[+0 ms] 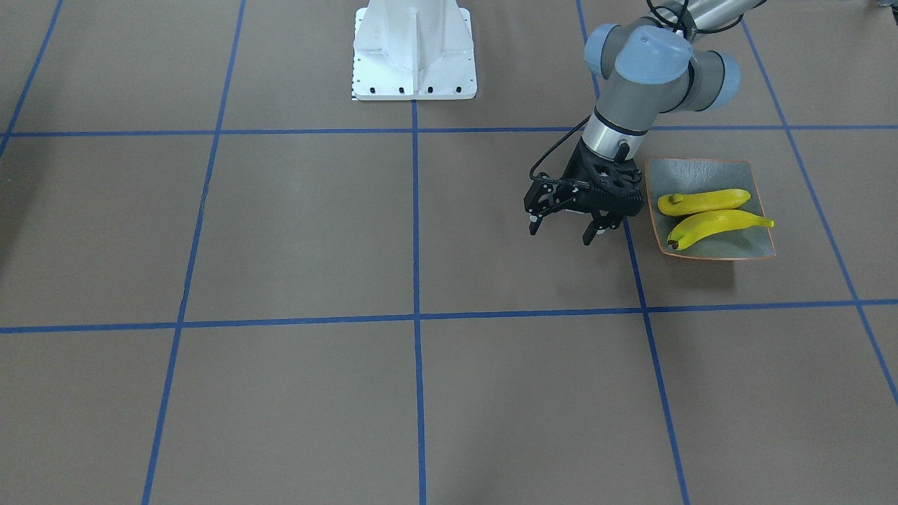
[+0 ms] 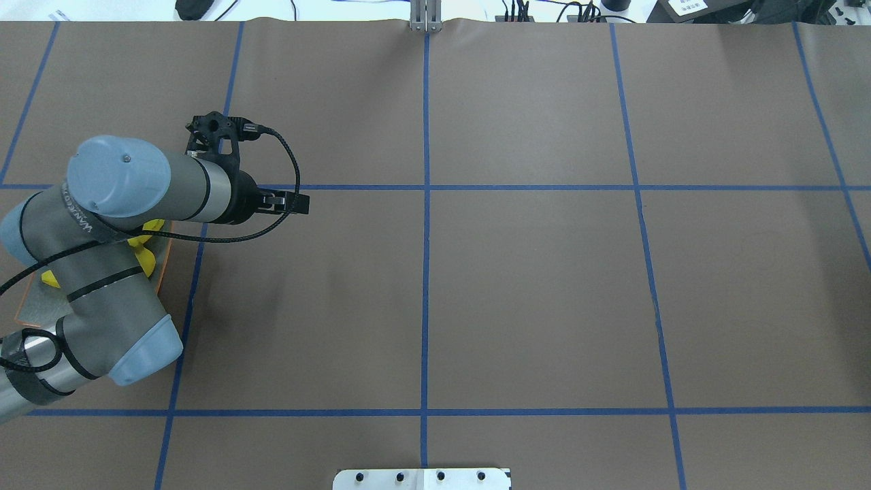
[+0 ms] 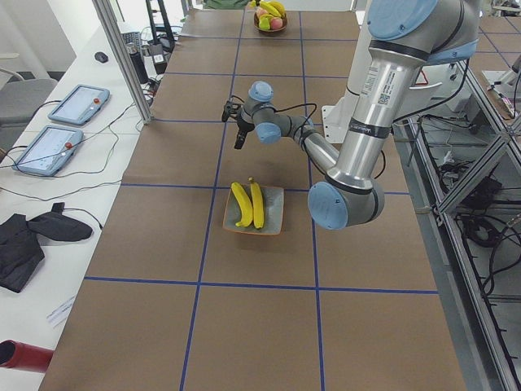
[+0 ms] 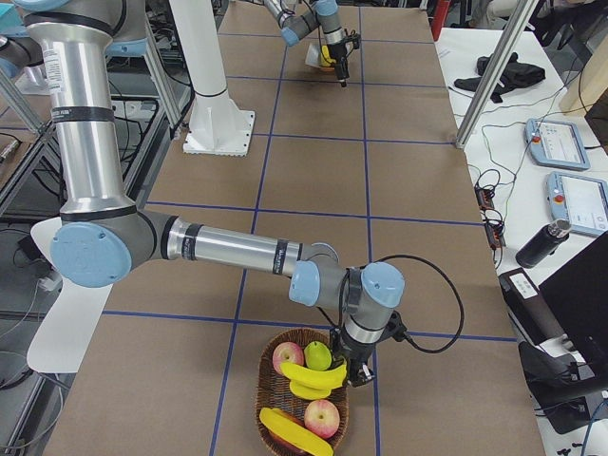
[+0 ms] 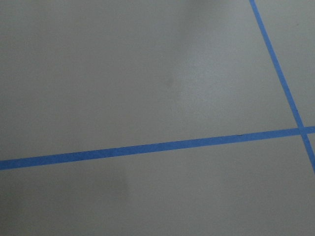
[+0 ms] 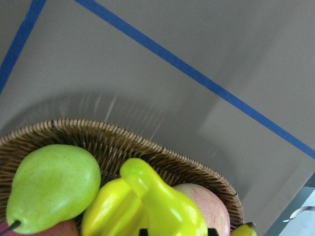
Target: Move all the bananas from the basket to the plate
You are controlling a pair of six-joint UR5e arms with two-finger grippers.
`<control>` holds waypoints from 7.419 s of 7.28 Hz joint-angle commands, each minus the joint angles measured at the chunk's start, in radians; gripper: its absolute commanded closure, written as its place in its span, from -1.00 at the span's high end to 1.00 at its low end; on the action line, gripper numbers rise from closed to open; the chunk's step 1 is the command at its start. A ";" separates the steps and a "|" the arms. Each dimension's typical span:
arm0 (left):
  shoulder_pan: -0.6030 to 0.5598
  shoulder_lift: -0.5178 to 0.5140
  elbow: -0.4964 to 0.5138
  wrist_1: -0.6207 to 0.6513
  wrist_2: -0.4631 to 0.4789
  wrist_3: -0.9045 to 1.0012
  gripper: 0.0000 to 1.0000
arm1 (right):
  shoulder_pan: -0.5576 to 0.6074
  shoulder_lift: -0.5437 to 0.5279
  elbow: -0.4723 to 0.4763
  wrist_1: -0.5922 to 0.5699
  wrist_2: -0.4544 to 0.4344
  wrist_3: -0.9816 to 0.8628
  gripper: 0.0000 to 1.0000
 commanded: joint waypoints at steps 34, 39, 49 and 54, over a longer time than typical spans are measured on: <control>0.086 -0.292 0.166 -0.334 0.349 -1.244 1.00 | -0.934 0.370 0.492 0.579 -0.570 2.087 -1.00; 0.086 -0.295 0.193 -0.334 0.349 -1.249 1.00 | -0.928 0.368 0.504 0.559 -0.612 2.087 -1.00; 0.090 -0.413 0.253 -0.213 0.349 -1.407 1.00 | -0.998 0.380 0.519 0.518 -0.741 2.125 -1.00; 0.110 -0.413 0.262 -0.213 0.349 -1.407 1.00 | -1.008 0.383 0.530 0.516 -0.755 2.130 -1.00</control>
